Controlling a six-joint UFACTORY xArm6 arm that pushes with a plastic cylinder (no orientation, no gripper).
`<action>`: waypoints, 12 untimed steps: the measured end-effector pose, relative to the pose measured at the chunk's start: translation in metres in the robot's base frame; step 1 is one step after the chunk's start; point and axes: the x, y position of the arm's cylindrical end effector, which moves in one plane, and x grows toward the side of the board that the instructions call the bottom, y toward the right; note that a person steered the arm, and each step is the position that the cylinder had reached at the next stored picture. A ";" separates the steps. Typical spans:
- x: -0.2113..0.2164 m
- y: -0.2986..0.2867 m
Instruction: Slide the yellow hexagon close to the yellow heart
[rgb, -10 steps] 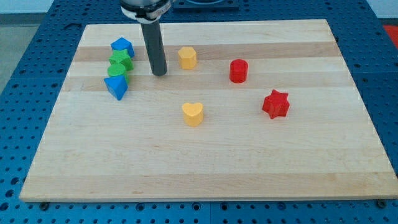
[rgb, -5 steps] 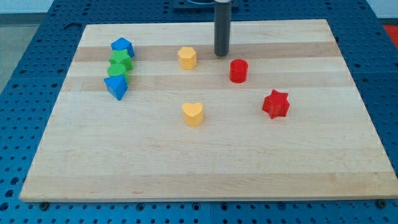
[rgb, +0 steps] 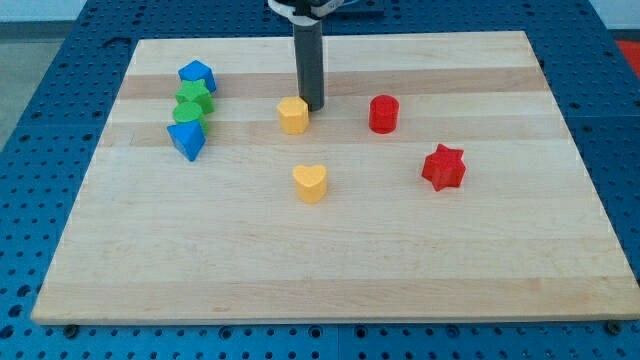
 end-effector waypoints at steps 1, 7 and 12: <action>-0.024 -0.016; 0.068 0.027; 0.065 -0.007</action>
